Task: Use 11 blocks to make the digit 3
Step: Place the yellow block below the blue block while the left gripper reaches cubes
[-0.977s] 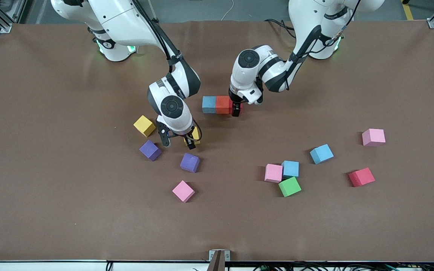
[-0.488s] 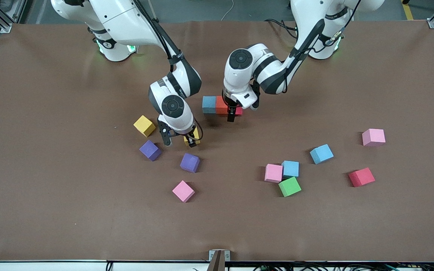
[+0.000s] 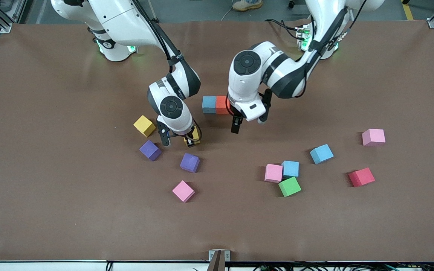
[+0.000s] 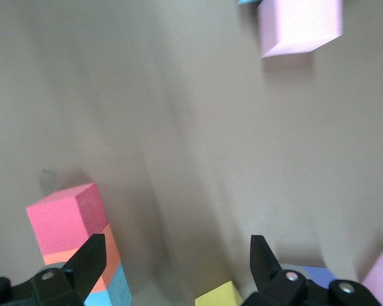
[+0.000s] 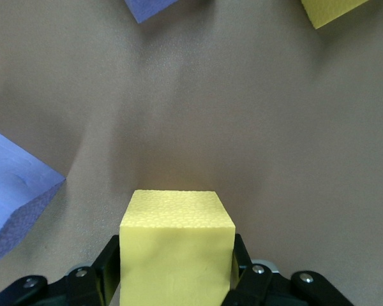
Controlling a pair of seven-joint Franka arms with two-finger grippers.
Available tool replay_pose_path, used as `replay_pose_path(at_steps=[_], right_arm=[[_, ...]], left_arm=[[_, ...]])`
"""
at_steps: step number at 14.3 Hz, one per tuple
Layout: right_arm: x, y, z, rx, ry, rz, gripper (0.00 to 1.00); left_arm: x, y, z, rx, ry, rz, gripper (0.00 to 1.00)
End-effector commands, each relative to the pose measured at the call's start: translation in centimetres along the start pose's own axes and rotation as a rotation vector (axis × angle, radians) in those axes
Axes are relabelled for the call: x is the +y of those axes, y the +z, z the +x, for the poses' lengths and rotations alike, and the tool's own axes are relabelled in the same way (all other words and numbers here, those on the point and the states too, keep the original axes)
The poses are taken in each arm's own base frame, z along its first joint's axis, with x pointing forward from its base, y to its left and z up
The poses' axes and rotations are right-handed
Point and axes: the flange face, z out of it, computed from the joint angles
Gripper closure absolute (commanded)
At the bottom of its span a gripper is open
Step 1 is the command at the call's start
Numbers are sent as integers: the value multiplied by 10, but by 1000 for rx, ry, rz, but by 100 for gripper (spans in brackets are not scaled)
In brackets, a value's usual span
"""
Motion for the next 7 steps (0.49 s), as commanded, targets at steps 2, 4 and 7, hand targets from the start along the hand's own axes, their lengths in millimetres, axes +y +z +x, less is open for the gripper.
replay_pose_path(at_steps=[2, 4, 7], right_arm=[[-4, -1, 3, -12, 21, -4, 54], [-4, -1, 4, -12, 21, -3, 82], [-6, -7, -3, -14, -56, 14, 98]], left_arm=[[28, -45, 36, 34, 93, 12, 1], [46, -67, 78, 45, 135, 26, 1], [58, -77, 123, 52, 267, 60, 1]])
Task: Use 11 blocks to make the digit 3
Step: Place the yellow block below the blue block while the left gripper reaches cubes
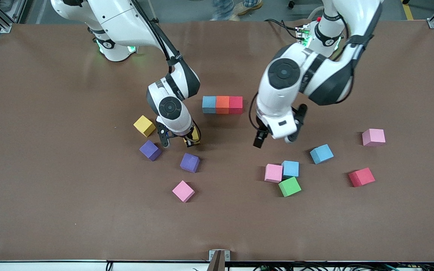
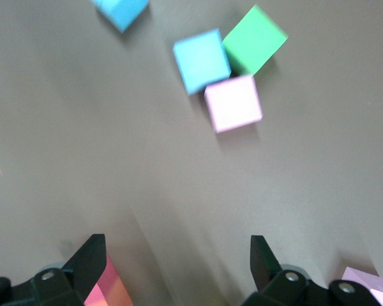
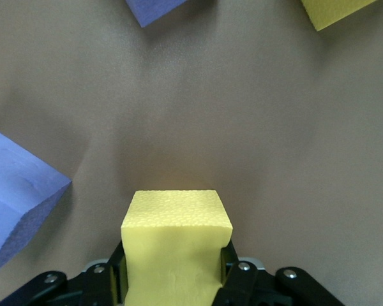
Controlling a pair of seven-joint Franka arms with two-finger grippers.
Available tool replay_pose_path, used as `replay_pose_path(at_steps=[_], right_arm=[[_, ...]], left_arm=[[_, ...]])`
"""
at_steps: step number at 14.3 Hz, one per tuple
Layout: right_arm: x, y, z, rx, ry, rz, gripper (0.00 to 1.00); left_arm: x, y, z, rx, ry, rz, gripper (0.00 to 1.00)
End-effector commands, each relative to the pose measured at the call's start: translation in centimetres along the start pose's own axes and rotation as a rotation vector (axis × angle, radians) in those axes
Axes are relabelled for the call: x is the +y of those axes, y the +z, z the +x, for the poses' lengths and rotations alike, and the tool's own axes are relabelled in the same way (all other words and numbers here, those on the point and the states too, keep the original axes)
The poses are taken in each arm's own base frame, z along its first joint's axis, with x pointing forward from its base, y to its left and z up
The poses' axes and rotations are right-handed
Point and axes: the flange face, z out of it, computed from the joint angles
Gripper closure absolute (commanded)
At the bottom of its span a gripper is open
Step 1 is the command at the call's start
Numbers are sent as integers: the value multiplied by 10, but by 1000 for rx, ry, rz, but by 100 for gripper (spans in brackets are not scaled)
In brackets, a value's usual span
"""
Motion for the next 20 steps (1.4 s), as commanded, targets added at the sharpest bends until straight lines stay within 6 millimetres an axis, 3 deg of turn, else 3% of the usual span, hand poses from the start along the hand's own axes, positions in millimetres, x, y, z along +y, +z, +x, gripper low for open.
replay_pose_path(at_steps=[1, 3, 6, 9, 11, 13, 16, 18, 20], right_arm=[[-3, -5, -8, -10, -133, 12, 98], [2, -9, -22, -21, -338, 12, 99], [5, -13, -33, -28, -650, 17, 99], [10, -18, -43, -28, -928, 20, 100], [11, -18, -43, -29, -1088, 13, 100], [12, -18, -43, -28, -1141, 6, 99], [20, -15, -59, -9, -1194, -13, 99], [22, -14, -64, 12, -1194, -21, 99], [26, -13, -70, 48, -1186, -32, 99]], left_arm=[[-2, -4, 35, 17, 107, 45, 1], [-8, 20, 40, 13, 160, 129, 1], [3, 80, 40, -24, 178, 195, 1], [18, 93, 42, -20, 233, 160, 1], [26, 102, 43, -41, 374, 154, 1], [27, 108, 44, -57, 532, 158, 1], [30, 120, 69, -79, 650, 142, 1], [34, 131, 85, -87, 671, 115, 1], [40, 136, 85, -95, 608, 77, 1]])
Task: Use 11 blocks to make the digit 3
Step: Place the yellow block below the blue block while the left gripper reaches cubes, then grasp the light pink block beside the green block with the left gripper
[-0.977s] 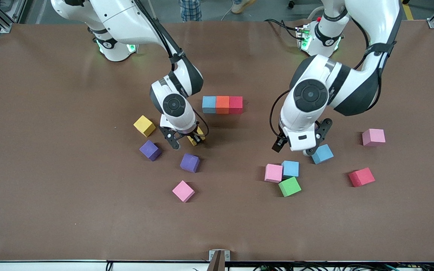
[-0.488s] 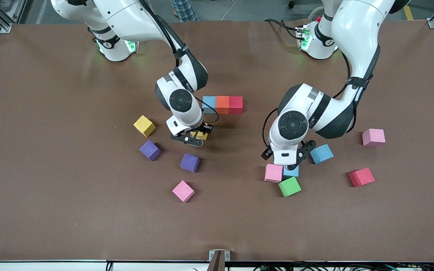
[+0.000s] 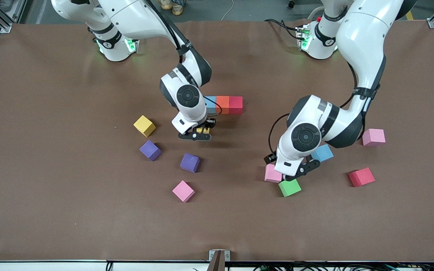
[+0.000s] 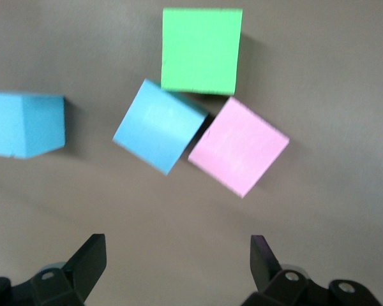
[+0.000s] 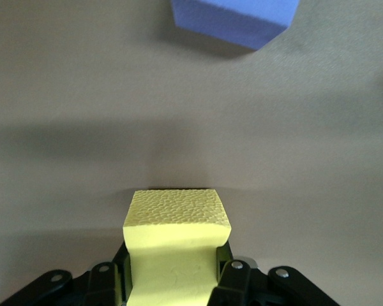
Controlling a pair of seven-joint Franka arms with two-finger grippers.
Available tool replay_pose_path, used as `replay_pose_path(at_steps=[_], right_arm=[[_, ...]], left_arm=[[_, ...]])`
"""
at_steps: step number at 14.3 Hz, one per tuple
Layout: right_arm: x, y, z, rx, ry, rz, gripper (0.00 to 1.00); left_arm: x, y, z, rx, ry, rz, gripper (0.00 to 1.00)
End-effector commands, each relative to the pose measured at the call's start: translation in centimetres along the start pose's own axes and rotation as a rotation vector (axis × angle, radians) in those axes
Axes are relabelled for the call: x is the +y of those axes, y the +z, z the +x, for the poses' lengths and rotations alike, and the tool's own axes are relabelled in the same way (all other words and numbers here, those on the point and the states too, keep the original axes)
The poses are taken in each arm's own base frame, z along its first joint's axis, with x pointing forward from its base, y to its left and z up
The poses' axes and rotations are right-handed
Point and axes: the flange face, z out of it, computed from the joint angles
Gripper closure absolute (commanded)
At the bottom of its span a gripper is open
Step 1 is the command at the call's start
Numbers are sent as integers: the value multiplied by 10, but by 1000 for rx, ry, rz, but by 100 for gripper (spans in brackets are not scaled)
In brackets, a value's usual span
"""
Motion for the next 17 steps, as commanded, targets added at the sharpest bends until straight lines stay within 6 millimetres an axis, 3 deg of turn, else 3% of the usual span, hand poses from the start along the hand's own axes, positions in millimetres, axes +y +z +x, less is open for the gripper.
replay_pose_path(at_steps=[1, 3, 6, 9, 17], right_arm=[[-1, -6, -8, 45, 9, -58, 99], [-10, -4, -17, 74, 12, -87, 99], [-15, -2, -25, 77, 17, -95, 99], [-24, -2, -33, 81, 21, -91, 99], [-30, 0, -40, 81, -6, -92, 99]], left_arm=[[10, 1, 8, 9, -101, -53, 1], [9, 3, 20, 16, -239, -88, 0], [11, 28, 28, -11, -502, -100, 0], [16, 39, 39, -13, -717, -168, 0], [23, 69, 38, -42, -879, -168, 0]])
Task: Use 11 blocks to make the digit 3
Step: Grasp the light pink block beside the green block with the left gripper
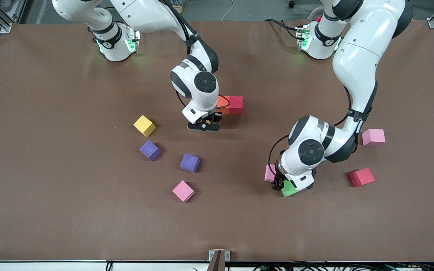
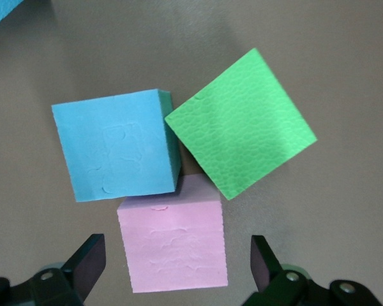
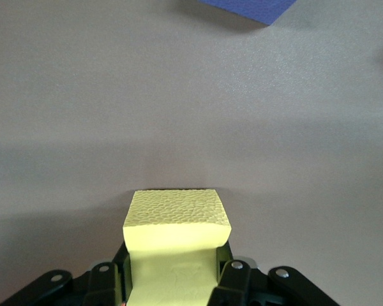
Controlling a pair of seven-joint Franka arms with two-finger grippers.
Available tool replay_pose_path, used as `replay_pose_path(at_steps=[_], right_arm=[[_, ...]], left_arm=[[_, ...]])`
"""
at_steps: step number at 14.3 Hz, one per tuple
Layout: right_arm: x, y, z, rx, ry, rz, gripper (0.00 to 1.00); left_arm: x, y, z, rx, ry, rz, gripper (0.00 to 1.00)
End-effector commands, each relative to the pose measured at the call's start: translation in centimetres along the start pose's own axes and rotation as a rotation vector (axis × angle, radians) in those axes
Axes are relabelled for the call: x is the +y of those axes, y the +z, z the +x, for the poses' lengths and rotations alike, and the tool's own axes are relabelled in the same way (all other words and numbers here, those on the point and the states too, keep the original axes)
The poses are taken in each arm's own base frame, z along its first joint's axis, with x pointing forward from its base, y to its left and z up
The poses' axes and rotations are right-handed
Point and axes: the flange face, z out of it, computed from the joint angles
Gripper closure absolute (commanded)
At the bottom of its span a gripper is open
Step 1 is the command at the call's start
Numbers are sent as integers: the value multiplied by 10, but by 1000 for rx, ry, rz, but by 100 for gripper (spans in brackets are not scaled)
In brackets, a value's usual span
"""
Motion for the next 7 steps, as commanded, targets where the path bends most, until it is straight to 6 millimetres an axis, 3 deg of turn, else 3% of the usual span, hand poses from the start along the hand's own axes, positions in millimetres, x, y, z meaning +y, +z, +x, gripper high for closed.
replay_pose_path(at_steps=[1, 3, 7], right_arm=[[-1, -3, -7, 18, -13, -15, 99], [-5, -2, -12, 18, -22, -15, 99], [-7, 2, -16, 16, -30, -18, 99]], left_arm=[[5, 7, -5, -20, -39, -8, 0], [4, 12, -5, -20, -42, -7, 2], [3, 16, -3, -18, -36, 0, 40]])
